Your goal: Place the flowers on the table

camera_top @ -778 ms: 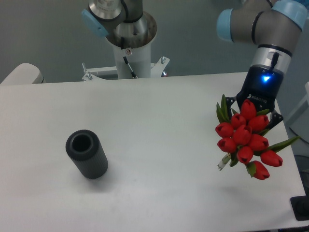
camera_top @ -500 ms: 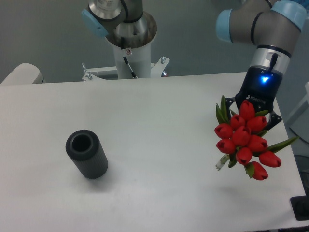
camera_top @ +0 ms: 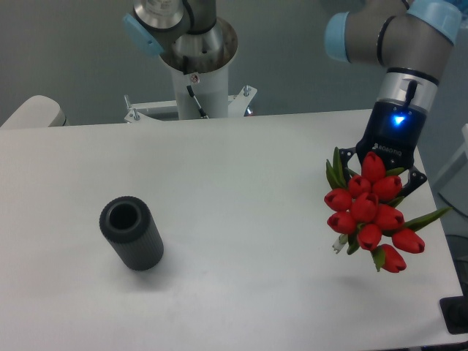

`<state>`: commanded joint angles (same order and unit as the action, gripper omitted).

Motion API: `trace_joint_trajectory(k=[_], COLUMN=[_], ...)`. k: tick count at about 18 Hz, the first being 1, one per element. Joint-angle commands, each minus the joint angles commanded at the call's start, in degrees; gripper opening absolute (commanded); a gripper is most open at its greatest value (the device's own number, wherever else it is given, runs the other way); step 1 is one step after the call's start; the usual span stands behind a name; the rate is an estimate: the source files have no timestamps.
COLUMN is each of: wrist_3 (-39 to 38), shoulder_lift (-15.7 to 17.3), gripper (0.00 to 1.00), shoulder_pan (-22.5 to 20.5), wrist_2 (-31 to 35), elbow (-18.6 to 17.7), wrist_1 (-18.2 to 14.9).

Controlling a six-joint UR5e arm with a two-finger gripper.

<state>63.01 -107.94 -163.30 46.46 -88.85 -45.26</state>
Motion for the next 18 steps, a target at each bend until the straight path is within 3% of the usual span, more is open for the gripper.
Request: trace_joint_trajectory(k=[8, 12, 18], wrist_3=[4.75, 4.84, 12.23], shoulder_lift=[0.88, 0.8, 0.27], gripper=[0.26, 0.25, 0.26], shoulder_pan=[7.81, 10.55, 15.2], wrist_2=[20.57, 25.77, 37.9], elbow=[0.26, 0.79, -0.71], wrist_1=[-0.52, -1.67, -2.28])
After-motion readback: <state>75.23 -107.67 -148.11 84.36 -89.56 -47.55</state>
